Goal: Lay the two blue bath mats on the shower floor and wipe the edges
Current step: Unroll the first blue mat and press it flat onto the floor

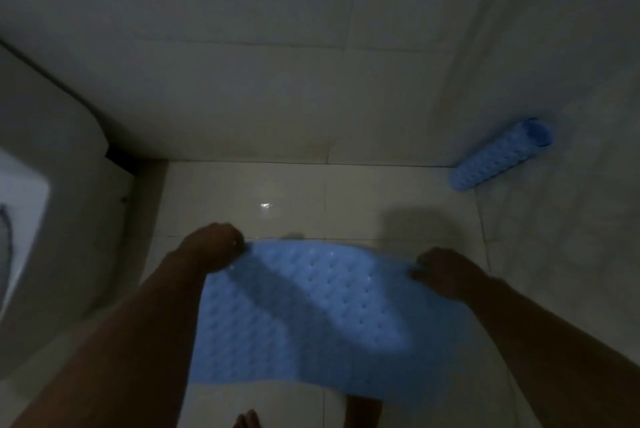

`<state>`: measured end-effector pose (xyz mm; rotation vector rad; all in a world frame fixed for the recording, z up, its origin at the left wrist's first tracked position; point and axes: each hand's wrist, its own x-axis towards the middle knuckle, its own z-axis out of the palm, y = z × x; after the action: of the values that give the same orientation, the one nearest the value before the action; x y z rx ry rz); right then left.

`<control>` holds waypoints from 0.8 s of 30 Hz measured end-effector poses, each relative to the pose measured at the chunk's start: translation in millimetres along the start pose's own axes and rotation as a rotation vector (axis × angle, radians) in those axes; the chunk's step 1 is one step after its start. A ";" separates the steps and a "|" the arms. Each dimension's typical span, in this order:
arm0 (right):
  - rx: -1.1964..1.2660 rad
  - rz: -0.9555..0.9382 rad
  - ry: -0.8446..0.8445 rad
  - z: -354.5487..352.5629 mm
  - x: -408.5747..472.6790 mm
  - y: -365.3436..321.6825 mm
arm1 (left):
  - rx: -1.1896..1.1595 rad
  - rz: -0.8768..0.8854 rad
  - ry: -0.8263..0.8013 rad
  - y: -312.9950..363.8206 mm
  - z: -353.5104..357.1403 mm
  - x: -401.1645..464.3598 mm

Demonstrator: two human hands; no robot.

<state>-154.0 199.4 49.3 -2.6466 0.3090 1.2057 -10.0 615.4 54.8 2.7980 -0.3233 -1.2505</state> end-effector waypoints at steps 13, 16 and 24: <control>0.091 0.012 0.006 45.8 36.5 -95.4 | 0.019 0.004 0.075 72.0 70.2 -2.3; 0.122 0.027 -0.026 65.0 17.9 -112.8 | 0.003 0.013 0.078 64.1 81.2 -17.9; 0.115 0.078 0.006 141.7 109.8 -140.8 | -0.007 0.047 0.116 7.9 168.2 60.9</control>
<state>-145.6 362.5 -109.7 -2.5617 0.4717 1.1667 -96.6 599.7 -101.1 2.8244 -0.3740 -1.0729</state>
